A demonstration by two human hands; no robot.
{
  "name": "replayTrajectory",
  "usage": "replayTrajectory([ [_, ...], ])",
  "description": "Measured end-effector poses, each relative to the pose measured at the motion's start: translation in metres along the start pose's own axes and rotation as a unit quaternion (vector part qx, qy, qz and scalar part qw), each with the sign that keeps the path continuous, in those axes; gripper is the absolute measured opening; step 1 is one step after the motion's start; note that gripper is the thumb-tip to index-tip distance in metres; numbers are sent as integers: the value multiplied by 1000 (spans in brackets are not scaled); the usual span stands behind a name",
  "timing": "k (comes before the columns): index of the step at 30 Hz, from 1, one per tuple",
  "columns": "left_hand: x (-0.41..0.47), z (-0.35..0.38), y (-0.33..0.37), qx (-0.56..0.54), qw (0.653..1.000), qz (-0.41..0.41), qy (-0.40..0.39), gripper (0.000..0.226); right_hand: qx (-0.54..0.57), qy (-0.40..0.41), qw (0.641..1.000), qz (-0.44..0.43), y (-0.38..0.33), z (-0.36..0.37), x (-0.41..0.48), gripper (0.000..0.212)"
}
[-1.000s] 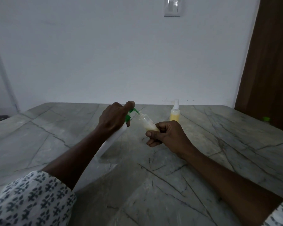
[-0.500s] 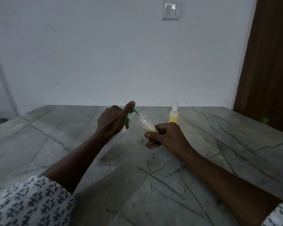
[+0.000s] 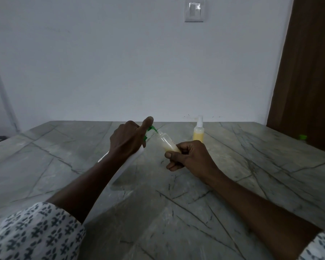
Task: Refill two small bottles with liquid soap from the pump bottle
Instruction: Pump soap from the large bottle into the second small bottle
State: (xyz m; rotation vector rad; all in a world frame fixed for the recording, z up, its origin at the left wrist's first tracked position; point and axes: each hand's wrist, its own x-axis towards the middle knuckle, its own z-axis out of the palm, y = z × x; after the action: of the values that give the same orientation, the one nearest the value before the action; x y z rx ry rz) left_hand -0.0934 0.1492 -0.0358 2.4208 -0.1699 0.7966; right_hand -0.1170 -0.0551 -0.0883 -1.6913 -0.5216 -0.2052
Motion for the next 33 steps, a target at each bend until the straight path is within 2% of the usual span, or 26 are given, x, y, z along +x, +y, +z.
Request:
replayTrajectory([
  [8,-3,-2,3,-29,1000,-5,10,77,-2,3,1000,-2,0,0,-1,19],
  [14,-2,-1,-1,7,999,26,34,52,-11,-2,1000,2,1,4,-1,20],
  [20,-3,1,3,4,1000,0,27,82,-13,11,1000,0,-1,1,-1,24],
  [22,-4,1,3,17,1000,0,26,84,-11,14,1000,-1,-2,0,-1,24],
  [28,-5,0,5,-3,999,2,35,76,-9,15,1000,0,-4,2,-2,21],
  [33,-8,-4,9,49,997,26,60,53,-25,7,1000,-2,-3,4,-3,24],
])
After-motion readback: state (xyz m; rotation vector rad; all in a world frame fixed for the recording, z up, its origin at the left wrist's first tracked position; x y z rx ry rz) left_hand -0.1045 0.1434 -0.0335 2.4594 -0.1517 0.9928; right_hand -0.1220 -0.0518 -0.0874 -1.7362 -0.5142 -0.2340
